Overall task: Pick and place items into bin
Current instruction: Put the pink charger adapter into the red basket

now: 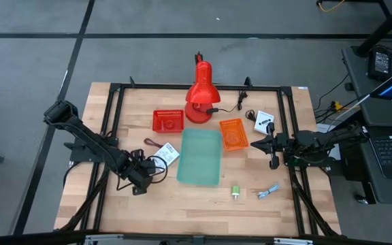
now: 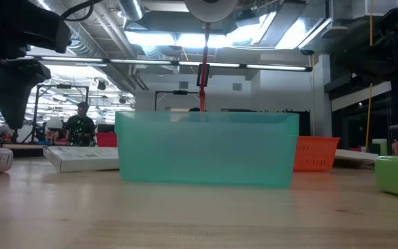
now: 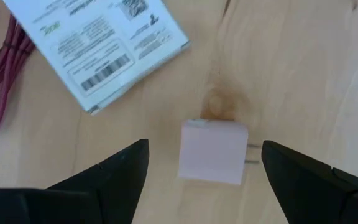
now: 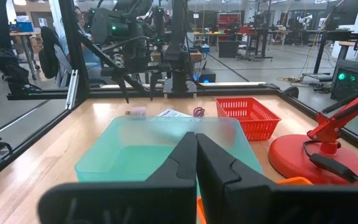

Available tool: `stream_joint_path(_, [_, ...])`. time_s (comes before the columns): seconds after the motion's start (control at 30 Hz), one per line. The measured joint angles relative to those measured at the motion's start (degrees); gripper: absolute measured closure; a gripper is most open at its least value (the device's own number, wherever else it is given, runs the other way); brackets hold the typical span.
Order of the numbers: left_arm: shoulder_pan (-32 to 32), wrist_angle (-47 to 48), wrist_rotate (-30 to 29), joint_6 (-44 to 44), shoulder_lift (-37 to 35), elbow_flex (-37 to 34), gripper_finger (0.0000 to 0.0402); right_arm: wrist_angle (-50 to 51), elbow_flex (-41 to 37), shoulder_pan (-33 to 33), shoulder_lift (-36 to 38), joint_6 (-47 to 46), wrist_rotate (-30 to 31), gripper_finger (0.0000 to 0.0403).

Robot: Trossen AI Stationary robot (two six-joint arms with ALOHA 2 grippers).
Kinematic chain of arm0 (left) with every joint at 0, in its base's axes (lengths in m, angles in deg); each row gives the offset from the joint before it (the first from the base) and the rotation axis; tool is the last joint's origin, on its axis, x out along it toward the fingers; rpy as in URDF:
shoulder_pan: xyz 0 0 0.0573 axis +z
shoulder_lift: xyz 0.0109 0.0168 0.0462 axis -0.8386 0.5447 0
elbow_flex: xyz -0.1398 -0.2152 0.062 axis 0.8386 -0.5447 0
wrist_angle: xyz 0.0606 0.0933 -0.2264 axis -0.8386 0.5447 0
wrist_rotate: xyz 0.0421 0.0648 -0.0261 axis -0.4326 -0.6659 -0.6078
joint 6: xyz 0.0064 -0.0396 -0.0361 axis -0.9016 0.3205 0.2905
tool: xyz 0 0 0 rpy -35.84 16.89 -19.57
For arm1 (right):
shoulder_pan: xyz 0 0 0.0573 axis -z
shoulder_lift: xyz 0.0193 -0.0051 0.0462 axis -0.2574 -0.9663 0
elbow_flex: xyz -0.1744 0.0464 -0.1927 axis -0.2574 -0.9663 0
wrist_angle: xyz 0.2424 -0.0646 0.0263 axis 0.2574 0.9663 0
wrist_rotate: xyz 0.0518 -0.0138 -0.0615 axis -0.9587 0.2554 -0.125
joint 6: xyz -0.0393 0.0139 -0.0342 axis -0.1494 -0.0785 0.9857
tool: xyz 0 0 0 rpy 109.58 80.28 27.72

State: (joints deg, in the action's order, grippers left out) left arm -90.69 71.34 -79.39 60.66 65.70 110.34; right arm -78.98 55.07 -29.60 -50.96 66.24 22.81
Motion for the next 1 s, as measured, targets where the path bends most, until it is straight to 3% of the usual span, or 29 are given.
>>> stream_joint_path(1.0, [-1.9,-0.1,2.5,-2.3,8.4,0.0,0.0096,0.0,0.0,0.0,0.0,-0.1,0.0,0.0402])
